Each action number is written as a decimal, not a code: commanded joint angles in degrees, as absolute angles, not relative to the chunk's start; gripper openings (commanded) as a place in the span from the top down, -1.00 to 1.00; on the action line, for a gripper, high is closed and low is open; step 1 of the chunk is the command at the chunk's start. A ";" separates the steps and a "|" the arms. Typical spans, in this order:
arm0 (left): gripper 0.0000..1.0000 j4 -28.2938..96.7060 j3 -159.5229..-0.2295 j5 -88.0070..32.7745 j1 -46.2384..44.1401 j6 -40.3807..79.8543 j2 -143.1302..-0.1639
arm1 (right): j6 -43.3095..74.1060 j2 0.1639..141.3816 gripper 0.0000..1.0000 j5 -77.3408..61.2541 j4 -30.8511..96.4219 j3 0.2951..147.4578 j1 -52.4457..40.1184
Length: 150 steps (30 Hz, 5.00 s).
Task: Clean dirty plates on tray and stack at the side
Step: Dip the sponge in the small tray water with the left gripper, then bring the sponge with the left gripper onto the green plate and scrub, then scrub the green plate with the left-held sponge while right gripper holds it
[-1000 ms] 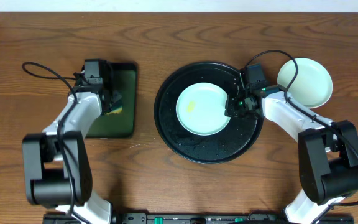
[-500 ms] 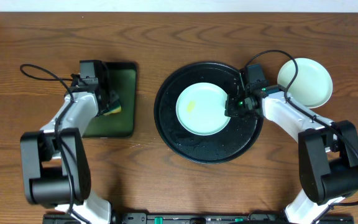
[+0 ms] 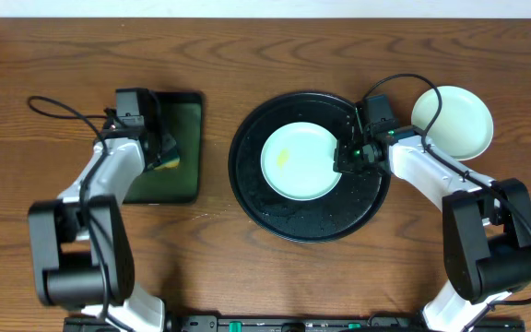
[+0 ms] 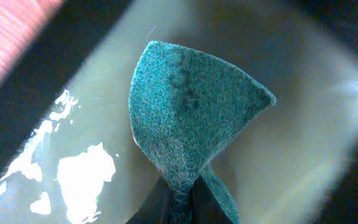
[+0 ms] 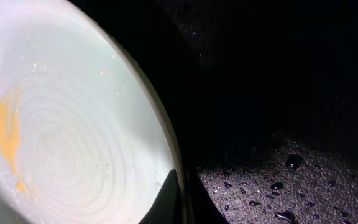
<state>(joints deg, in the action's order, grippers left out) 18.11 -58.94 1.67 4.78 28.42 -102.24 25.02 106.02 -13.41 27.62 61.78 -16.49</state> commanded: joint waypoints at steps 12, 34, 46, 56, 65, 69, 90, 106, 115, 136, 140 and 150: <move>0.85 20.10 -58.72 0.82 5.06 27.79 -90.83 | 24.10 106.78 0.97 -13.96 27.64 62.11 -17.37; 0.85 24.27 -58.70 -16.73 -20.36 35.53 -86.78 | 23.62 106.80 0.51 -10.35 25.50 62.11 -19.22; 0.85 14.15 -58.72 -15.81 -30.37 41.10 -96.90 | 26.59 107.18 0.58 -9.15 23.57 62.11 -19.18; 0.86 9.61 -58.70 -14.85 -32.23 44.10 -99.31 | 28.27 110.80 0.97 -8.88 22.28 62.11 -19.18; 0.85 5.43 -58.70 -7.57 -33.82 47.27 -104.51 | 28.27 111.70 0.97 -9.52 22.22 62.11 -19.18; 0.85 5.45 -58.70 -2.63 -34.59 45.30 -107.70 | 28.25 111.70 0.98 -9.50 22.59 62.11 -19.18; 0.85 11.88 -58.72 15.49 -30.39 39.05 -95.81 | 27.14 111.72 0.98 -9.45 24.08 62.11 -19.18; 0.85 -0.58 -58.72 -6.42 -35.73 51.77 -104.29 | 27.18 111.72 0.97 -9.47 24.18 62.11 -19.22; 0.85 3.29 -58.72 11.49 -35.05 46.02 -107.28 | 27.16 111.70 0.98 -9.45 25.17 62.11 -19.22; 0.85 7.46 -58.72 22.79 -31.18 36.05 -94.96 | 26.72 111.72 0.98 -9.45 26.04 62.11 -19.22; 0.85 7.44 -58.72 11.90 -31.35 39.55 -93.82 | 26.74 111.72 0.98 -9.45 25.74 62.11 -19.22; 0.85 3.20 -58.72 -8.34 -34.96 48.82 -102.74 | 26.74 111.72 0.98 -9.50 25.52 62.11 -19.22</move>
<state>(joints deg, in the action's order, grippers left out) 3.86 -59.33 -2.59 -33.61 46.59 -100.25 27.18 108.75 -12.47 24.49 63.07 -18.74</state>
